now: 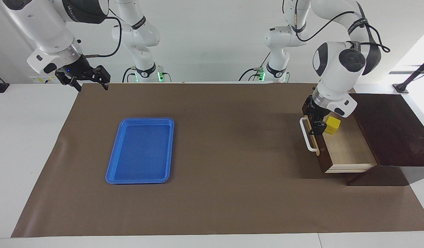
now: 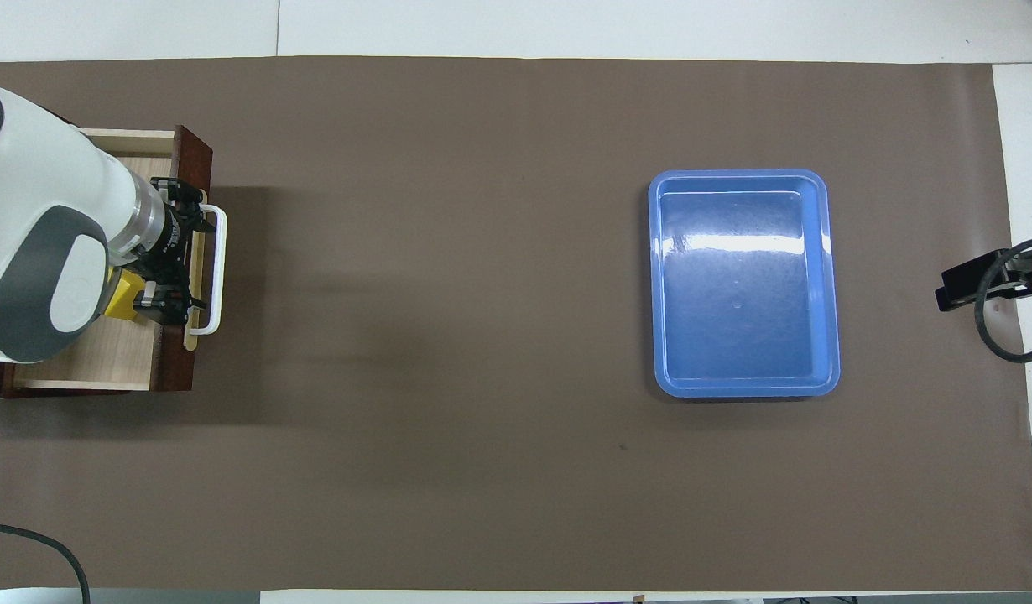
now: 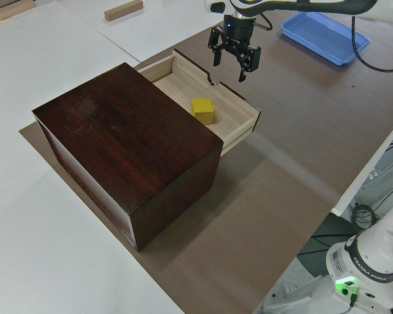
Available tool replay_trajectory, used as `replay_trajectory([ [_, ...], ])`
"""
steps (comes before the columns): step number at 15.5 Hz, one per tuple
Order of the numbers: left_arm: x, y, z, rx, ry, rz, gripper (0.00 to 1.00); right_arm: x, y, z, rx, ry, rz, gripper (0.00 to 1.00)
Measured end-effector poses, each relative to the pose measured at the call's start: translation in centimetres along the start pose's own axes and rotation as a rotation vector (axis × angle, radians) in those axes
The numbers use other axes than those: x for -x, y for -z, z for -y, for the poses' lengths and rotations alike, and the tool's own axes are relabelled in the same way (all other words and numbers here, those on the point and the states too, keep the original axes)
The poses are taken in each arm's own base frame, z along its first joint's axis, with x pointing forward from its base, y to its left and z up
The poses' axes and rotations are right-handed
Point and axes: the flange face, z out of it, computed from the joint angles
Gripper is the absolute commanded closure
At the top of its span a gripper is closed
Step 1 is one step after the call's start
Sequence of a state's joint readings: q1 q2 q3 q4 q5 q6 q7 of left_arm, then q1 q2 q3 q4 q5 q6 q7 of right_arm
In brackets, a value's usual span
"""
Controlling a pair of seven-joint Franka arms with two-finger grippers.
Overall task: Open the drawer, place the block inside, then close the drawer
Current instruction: 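Release the block in the drawer with the left gripper, then push the drawer shut with the left gripper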
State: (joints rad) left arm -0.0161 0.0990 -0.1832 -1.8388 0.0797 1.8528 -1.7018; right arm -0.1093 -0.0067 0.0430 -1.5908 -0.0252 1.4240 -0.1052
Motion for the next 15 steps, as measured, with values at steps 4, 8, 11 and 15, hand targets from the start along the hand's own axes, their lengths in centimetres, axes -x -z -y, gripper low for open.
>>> replay_trajectory([
  [4, -2.9, -1.6, -0.1, -0.001, 0.044, -0.008, 0.0, -0.1, -0.1, -0.6, -0.002, -0.01, 0.0, 0.0],
  [8, -4.8, -1.5, -0.1, 0.002, -0.031, -0.017, 0.0, -0.2, -0.2, -0.5, -0.001, -0.008, -0.003, 0.0],
  [11, -9.9, -1.4, 0.0, 0.011, -0.057, -0.015, 0.0, -0.4, 0.0, -0.5, 0.002, -0.008, -0.023, 0.0],
  [15, -18.8, -1.9, 0.8, 0.043, -0.109, -0.027, 0.0, -0.7, 0.3, -0.4, 0.007, -0.006, -0.05, 0.0],
])
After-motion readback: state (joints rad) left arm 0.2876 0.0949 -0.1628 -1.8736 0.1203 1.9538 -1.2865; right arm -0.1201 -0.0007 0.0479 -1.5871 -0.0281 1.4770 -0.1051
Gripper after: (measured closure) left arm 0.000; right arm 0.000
